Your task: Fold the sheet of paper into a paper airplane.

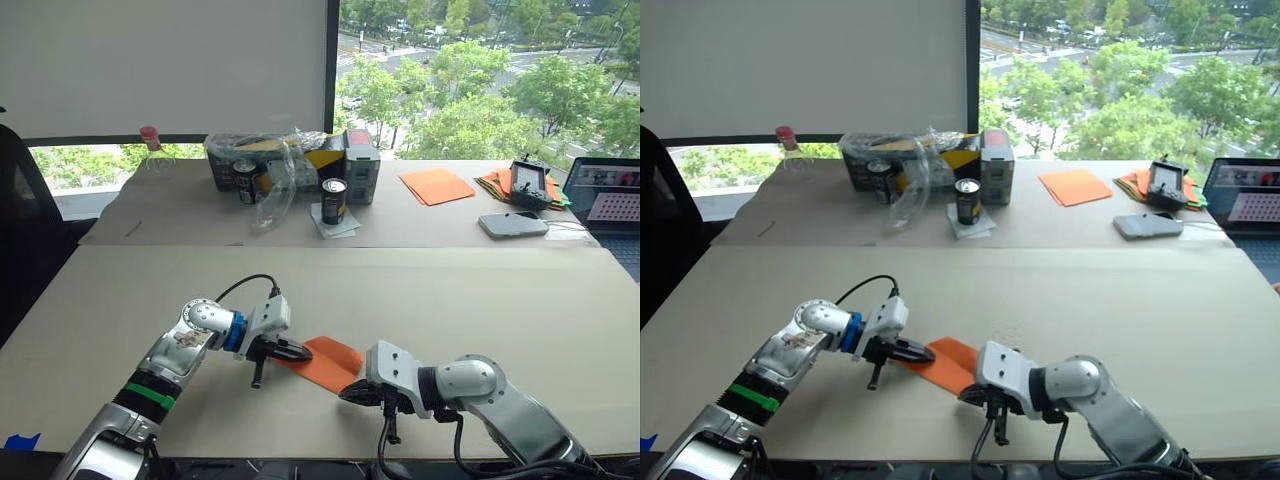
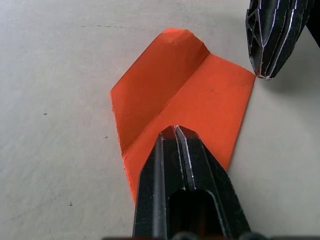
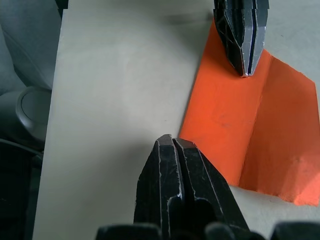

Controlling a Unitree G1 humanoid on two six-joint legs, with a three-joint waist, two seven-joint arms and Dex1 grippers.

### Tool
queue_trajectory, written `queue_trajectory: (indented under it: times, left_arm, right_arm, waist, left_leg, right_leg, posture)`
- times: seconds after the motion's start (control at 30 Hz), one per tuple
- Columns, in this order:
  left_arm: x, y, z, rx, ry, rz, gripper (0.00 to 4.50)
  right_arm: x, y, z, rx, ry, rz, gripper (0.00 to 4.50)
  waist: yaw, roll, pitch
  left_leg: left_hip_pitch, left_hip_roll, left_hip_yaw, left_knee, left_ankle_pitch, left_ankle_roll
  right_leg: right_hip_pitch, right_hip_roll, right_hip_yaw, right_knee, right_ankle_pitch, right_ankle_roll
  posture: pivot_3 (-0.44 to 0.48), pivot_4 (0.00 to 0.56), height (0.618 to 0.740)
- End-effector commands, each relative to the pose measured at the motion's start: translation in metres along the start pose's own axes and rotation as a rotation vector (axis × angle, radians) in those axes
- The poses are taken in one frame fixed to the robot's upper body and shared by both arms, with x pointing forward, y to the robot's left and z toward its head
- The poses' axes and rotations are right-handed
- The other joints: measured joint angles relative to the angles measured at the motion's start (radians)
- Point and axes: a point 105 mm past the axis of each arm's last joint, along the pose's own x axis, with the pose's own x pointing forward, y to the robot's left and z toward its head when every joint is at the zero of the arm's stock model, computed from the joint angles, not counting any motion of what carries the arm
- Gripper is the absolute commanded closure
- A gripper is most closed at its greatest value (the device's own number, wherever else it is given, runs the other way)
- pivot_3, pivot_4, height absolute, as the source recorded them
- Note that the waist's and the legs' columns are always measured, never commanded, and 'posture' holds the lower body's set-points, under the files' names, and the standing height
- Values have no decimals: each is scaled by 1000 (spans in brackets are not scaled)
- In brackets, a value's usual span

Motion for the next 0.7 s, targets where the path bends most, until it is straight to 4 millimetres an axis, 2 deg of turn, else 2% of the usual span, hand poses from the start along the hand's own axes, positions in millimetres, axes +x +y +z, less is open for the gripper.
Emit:
queue_trajectory:
  times: [0.03, 0.17, 0.33, 0.4, 0.5, 0.7]
  left_arm:
    - [-2, -1, -6, -43, 18, -6, 4500]
    - [-3, -1, -5, -40, 20, -16, 4500]
    - [-5, 0, -2, -42, 10, -8, 4500]
    - [-5, 1, 0, -43, 2, -3, 4500]
    - [-5, 3, 4, -50, -15, 3, 4500]
    - [-9, 4, 5, -66, -25, 19, 4500]
  right_arm:
    - [4, 4, 5, -7, 2, -2, 4486]
    - [5, 3, -3, -4, 43, -13, 4486]
    - [6, 10, -2, 22, 41, 17, 4486]
    - [6, 4, -7, 13, 73, -19, 4486]
    - [1, -16, -18, -70, 162, -122, 4486]
    - [-7, -34, -23, -182, 221, -201, 4486]
  waist:
    - [-1, 0, 0]
    - [-3, 0, 0]
    - [-4, 0, 0]
    - [-4, 0, 0]
    - [-4, 0, 0]
    - [-3, 0, 0]
  left_leg:
    - [0, 0, 0, 0, 0, 0]
    - [0, 0, 0, 0, 0, 0]
    - [0, 0, 0, 0, 0, 0]
    - [0, 0, 0, 0, 0, 0]
    - [0, 0, 0, 0, 0, 0]
    - [1, 0, 0, 1, 0, 0]
  right_leg:
    - [0, 0, 0, 0, 0, 0]
    - [0, 0, 0, 0, 0, 0]
    - [0, 0, 0, 0, 0, 0]
    - [0, 0, 0, 0, 0, 0]
    - [0, 0, 0, 0, 0, 0]
    - [1, 0, 0, 0, 0, 0]
  posture:
    - [0, 150, 670]
    - [0, 150, 670]
    - [0, 150, 670]
    - [0, 150, 670]
    - [0, 150, 670]
    - [0, 150, 670]
